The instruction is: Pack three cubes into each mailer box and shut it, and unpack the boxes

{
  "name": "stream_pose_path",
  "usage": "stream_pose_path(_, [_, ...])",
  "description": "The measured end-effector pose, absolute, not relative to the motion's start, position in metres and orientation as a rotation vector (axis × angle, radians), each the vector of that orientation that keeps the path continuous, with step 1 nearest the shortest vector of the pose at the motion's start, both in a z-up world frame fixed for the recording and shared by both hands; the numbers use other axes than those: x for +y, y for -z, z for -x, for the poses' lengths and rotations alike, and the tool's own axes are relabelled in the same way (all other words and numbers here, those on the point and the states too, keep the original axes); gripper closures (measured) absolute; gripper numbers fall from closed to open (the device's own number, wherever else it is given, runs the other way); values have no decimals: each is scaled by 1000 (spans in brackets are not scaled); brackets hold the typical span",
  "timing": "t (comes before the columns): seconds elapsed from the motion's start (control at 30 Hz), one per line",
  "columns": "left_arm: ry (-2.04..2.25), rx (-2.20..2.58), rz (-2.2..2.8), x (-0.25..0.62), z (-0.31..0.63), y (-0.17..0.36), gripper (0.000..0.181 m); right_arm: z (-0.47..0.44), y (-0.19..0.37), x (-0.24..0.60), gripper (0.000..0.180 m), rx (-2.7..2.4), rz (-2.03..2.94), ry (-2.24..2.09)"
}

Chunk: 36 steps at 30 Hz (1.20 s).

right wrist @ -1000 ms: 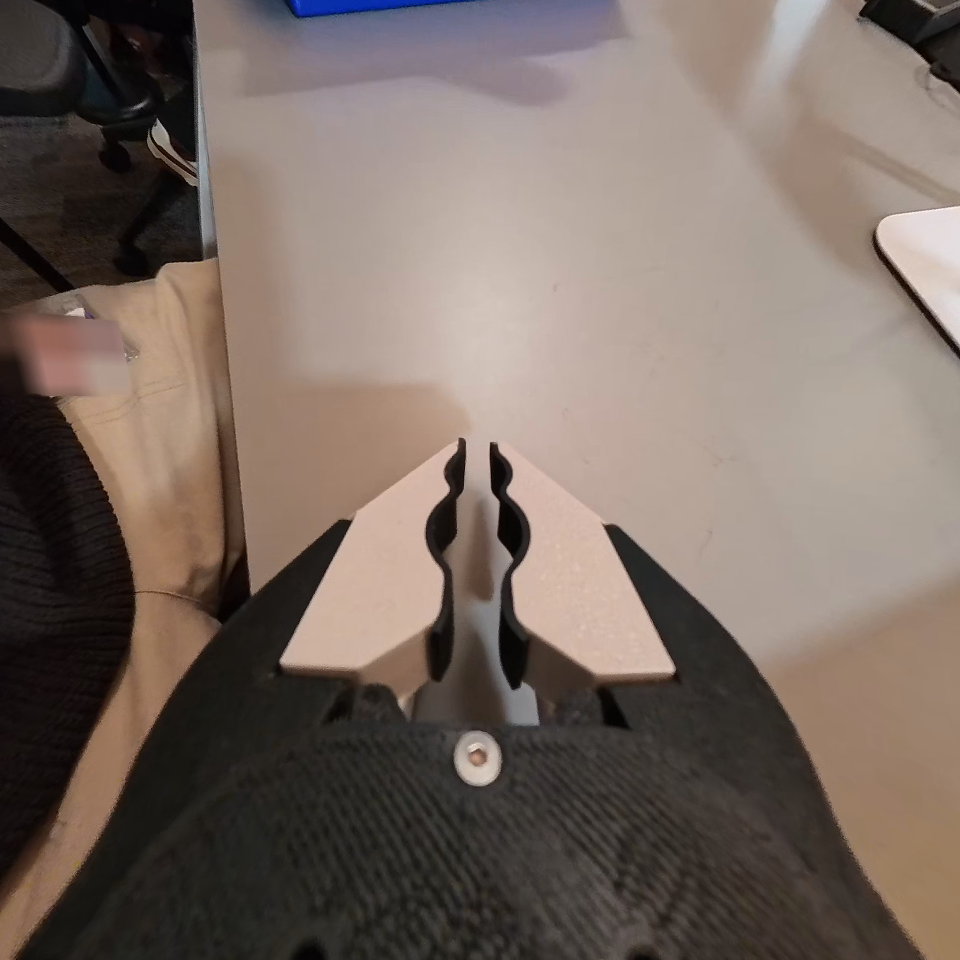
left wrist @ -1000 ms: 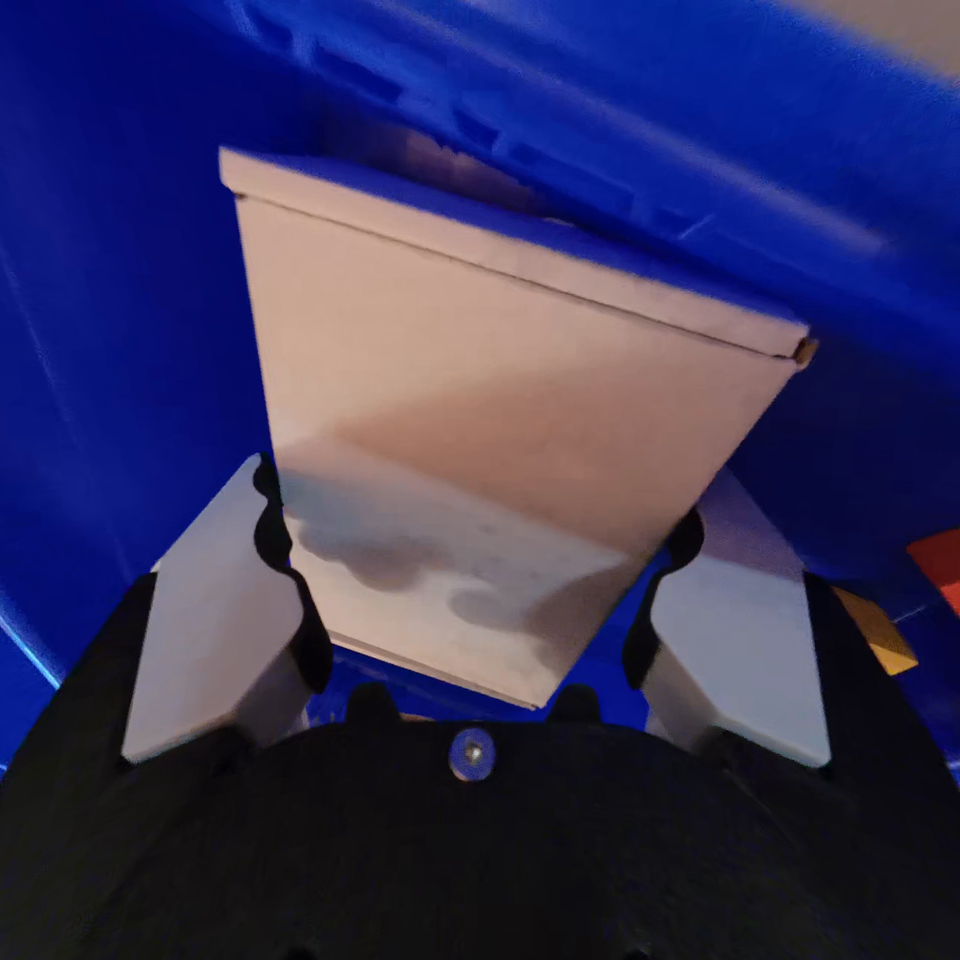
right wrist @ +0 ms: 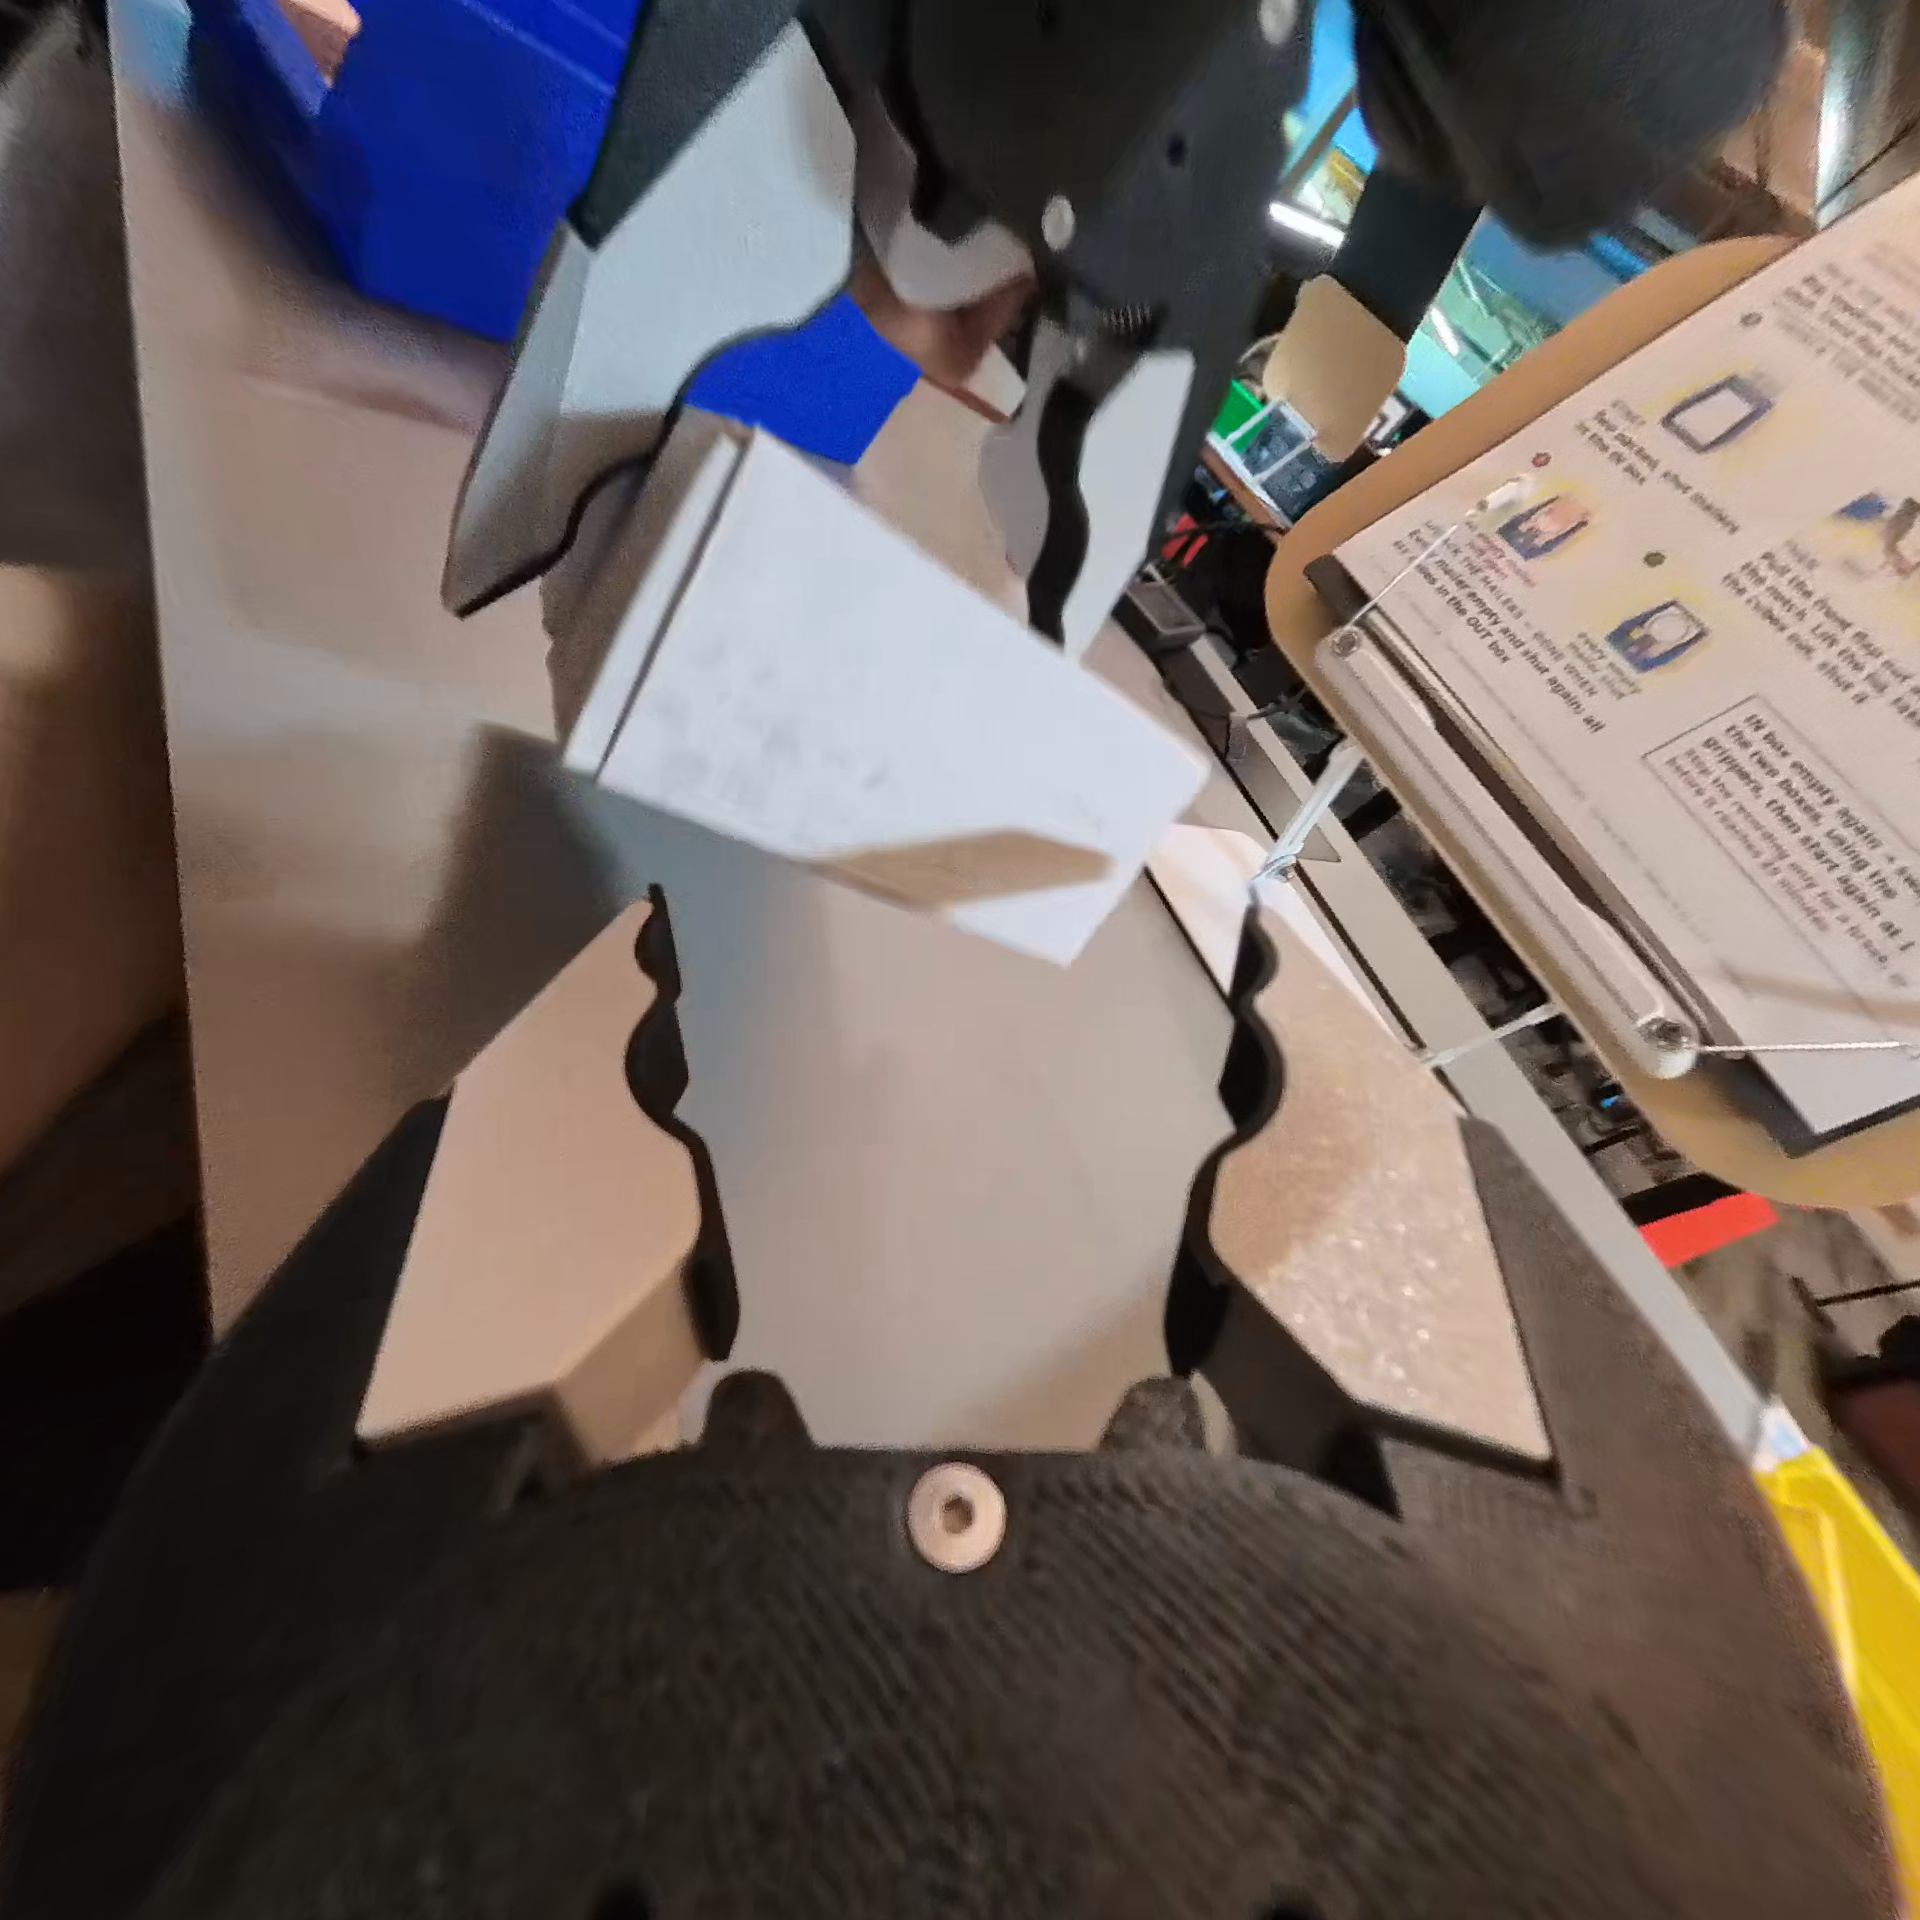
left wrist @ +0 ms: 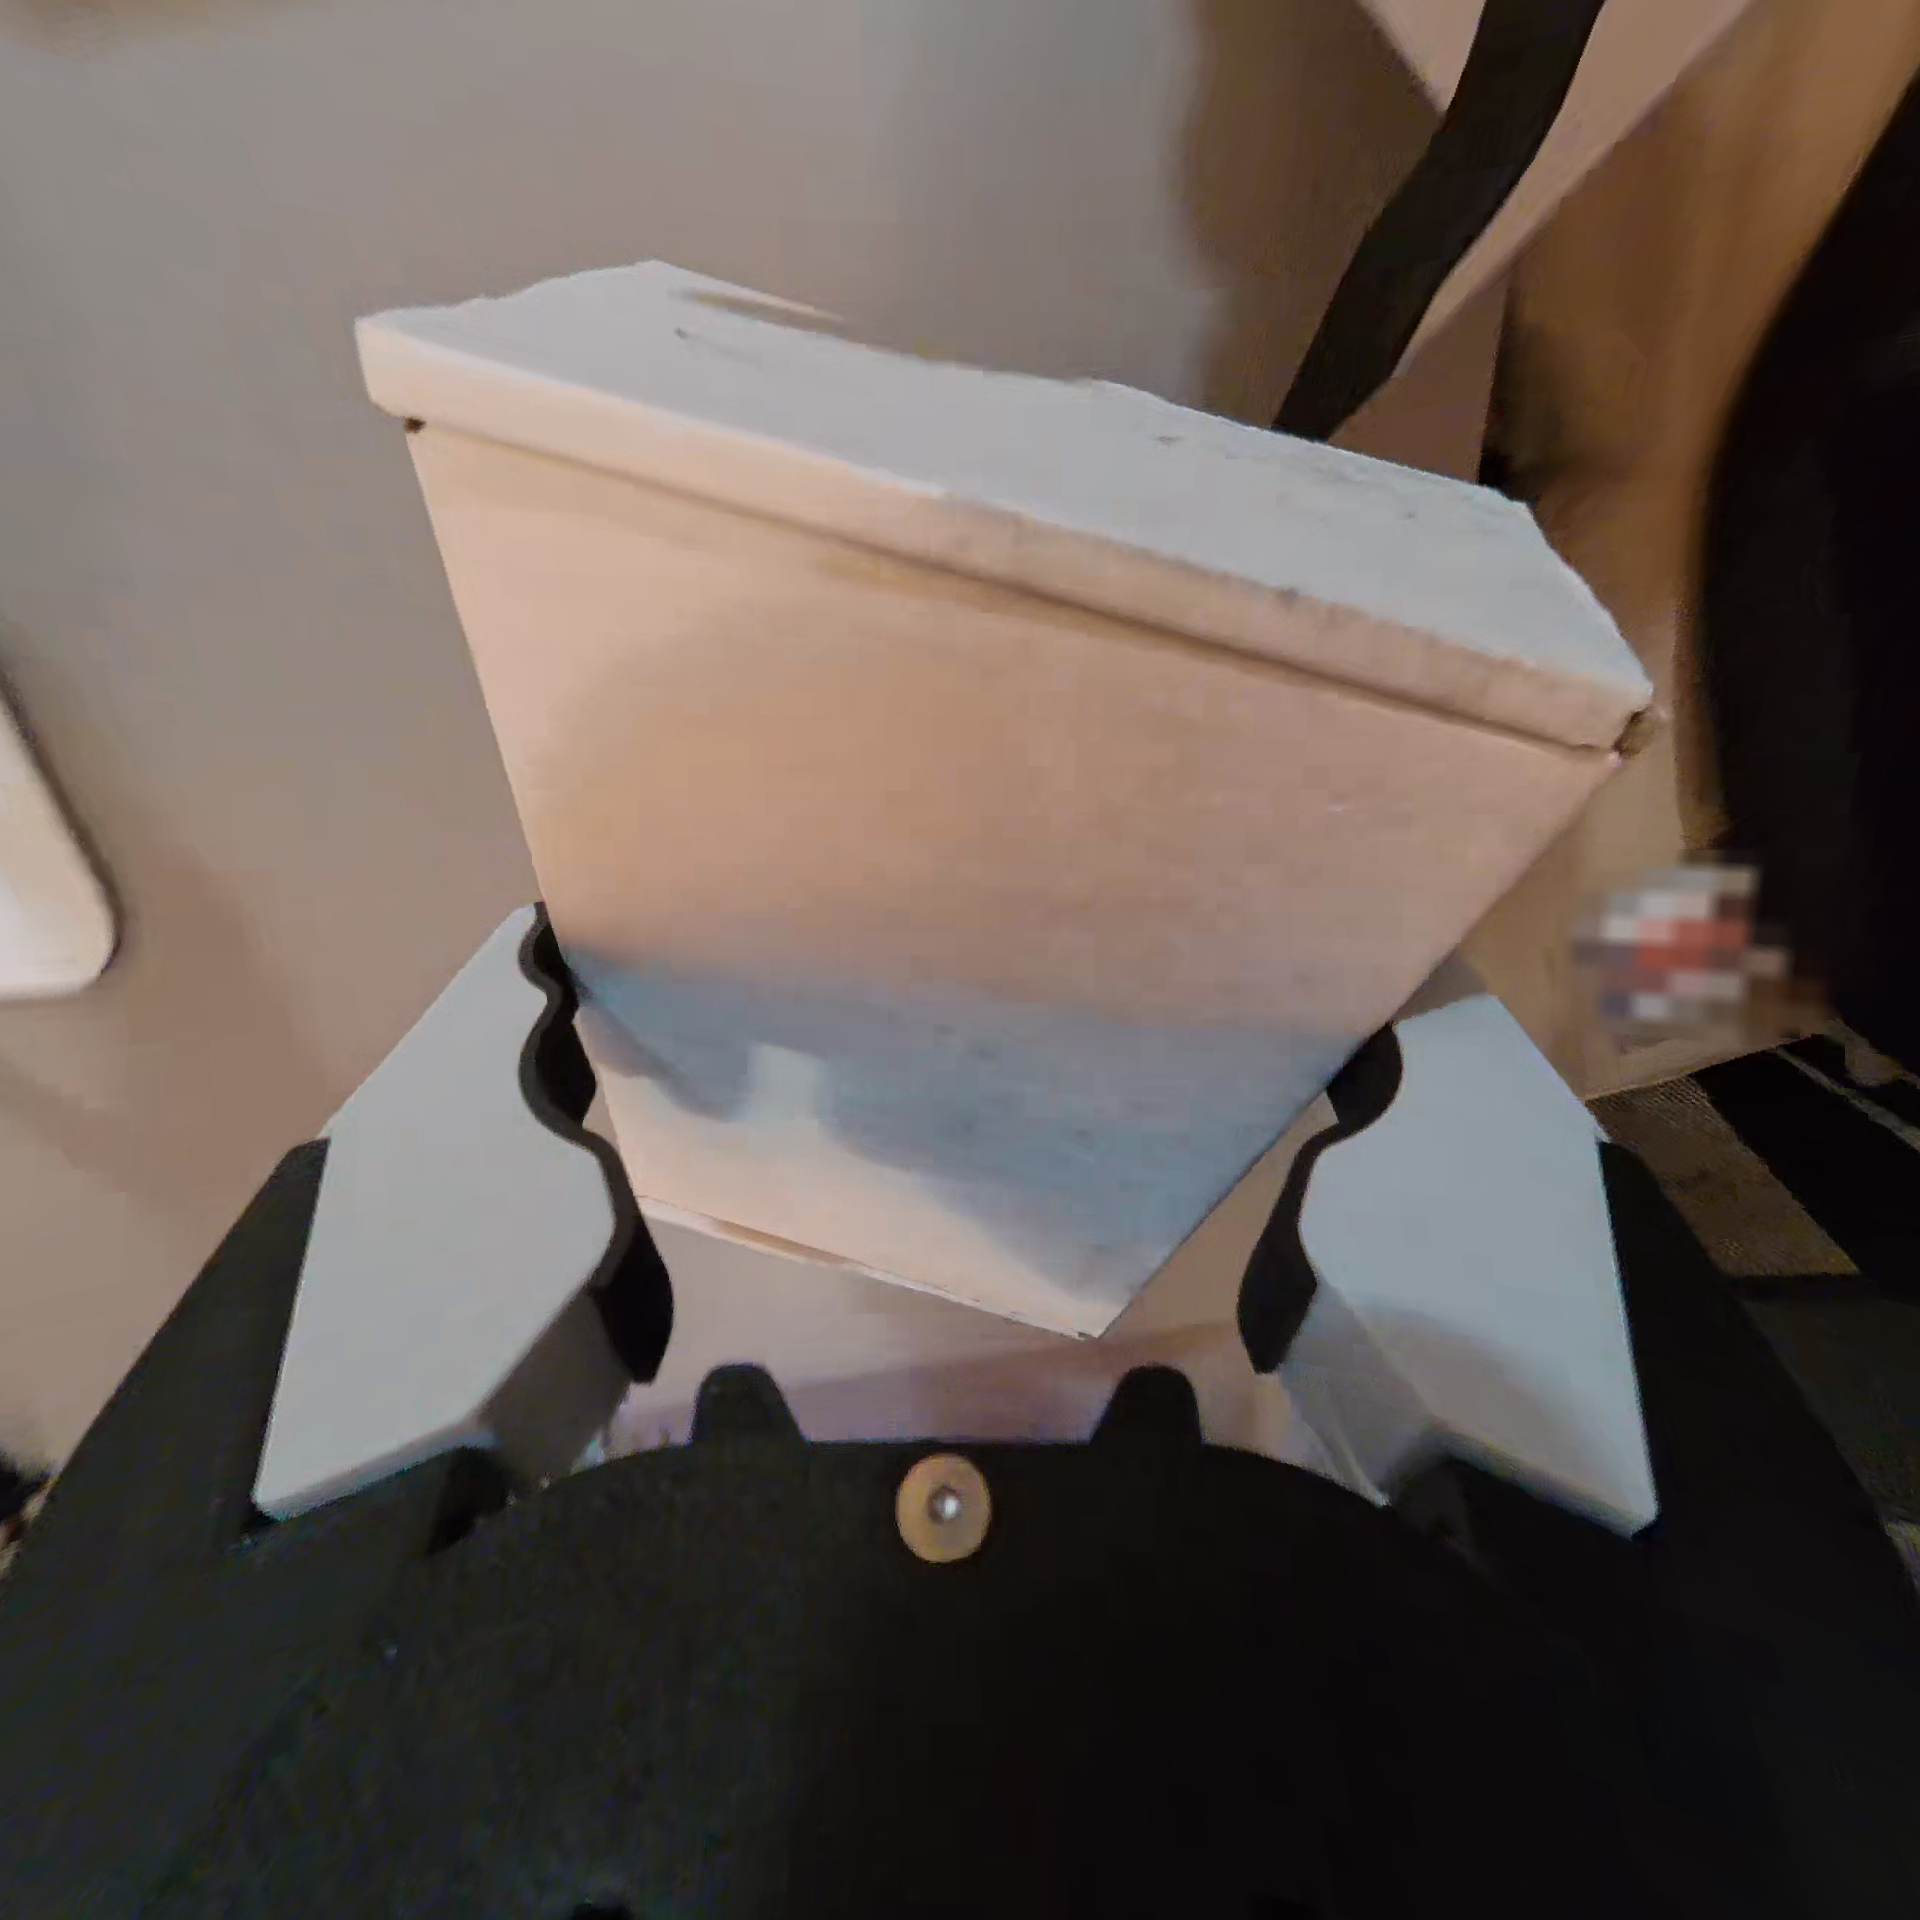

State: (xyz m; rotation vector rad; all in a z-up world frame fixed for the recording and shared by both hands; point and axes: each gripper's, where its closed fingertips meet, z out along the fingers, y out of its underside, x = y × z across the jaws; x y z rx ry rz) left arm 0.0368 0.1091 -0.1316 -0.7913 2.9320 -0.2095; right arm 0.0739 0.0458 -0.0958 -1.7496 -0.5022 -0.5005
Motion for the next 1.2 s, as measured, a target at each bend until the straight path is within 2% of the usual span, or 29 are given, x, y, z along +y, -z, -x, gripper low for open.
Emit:
stream_pose_path(0.13, [216,3017,735,78,-44,151,36,-76,116,42,66,-667,1798,607])
stream_pose_path(0.23, [156,3066,695,69,-45,159,36,-75,124,42,68,-785,1787,729])
stream_pose_path(0.33, [104,3103,664,63,-45,166,36,-69,131,42,80,-892,1775,792])
stream_pose_path(0.4, [85,3101,635,62,-49,169,36,-65,142,39,104,-977,1794,822])
stream_pose_path(0.6, [156,2906,666,81,-71,159,36,-84,137,37,111,-848,1830,734])
stream_pose_path(0.73, [429,2615,822,99,-80,138,45,-106,127,30,113,-606,1844,472])
stream_pose_path(0.83, [796,2360,906,89,-83,129,56,-109,121,27,114,-475,1824,232])
stream_pose_path(0.87, [918,2276,914,82,-84,126,51,-108,120,28,113,-449,1814,169])
stream_pose_path(0.97, [1055,1971,940,84,-97,112,67,-103,125,29,113,-435,1824,86])
stream_pose_path(1.13, [1205,1806,891,83,-94,103,64,-95,114,28,114,-406,1796,-48])
stream_pose_path(1.2, [1331,1814,1005,82,-93,104,56,-88,105,26,114,-379,1765,-155])
